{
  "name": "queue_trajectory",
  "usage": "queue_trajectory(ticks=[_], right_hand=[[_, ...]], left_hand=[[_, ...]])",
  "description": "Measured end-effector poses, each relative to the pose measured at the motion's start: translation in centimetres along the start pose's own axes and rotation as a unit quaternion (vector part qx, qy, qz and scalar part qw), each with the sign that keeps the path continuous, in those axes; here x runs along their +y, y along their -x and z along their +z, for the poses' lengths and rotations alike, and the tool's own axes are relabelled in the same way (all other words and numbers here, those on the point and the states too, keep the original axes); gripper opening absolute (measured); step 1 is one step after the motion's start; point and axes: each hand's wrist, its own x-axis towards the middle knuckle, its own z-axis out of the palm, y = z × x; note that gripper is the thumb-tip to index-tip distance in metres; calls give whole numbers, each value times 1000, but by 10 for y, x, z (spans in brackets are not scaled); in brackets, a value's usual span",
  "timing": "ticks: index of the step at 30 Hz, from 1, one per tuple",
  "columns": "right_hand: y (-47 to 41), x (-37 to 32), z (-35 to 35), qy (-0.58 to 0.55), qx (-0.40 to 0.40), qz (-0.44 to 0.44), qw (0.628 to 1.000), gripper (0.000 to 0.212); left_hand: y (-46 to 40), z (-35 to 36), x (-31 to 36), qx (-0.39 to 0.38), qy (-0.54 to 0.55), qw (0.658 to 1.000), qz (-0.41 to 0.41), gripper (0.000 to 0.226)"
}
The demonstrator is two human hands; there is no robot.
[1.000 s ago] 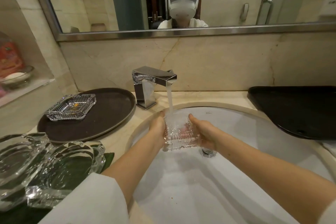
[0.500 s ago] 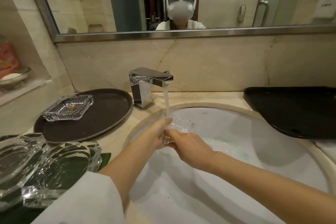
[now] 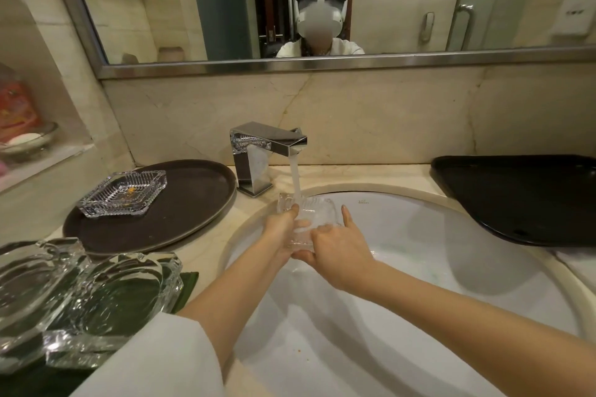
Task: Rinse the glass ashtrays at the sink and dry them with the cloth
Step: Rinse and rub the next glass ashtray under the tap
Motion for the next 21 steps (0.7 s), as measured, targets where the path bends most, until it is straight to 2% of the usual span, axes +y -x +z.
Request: queue_trajectory(ticks=[3,4,7,9,10,12,14,16,19,20,21], right_hand=[[11,-7,0,-96,21,30,995,30],[14,-9,0,-147,34,36,988,26],[17,-15,0,-333,92,44,937,43],[16,-20,1,-414,83,27,906,47],[16,-20,3,-423,77,10,903,49],[13,-12,3,-375,69,-32,924,51],[10,6,5,-249,65,-67,964,45],[9,27,9,-126,34,-110,985,34],[3,47,20,38,59,-219,973,18],[3,50,15,99,36,-232,967,24],[0,53,13,141,13,-233,962,39]], left_hand=[[-1,2,-3,15,-5,999,36,27],[-2,1,-4,26,-10,998,49,26],[1,2,-3,46,-29,995,81,18],[5,2,0,39,-40,994,95,15],[6,2,1,39,-41,994,98,16],[8,1,5,46,-32,994,92,18],[10,0,8,53,-32,995,83,17],[12,-1,12,49,-62,993,86,18],[14,-3,13,53,-125,987,89,20],[14,-4,12,54,-145,984,87,20],[16,-5,12,53,-160,982,83,22]])
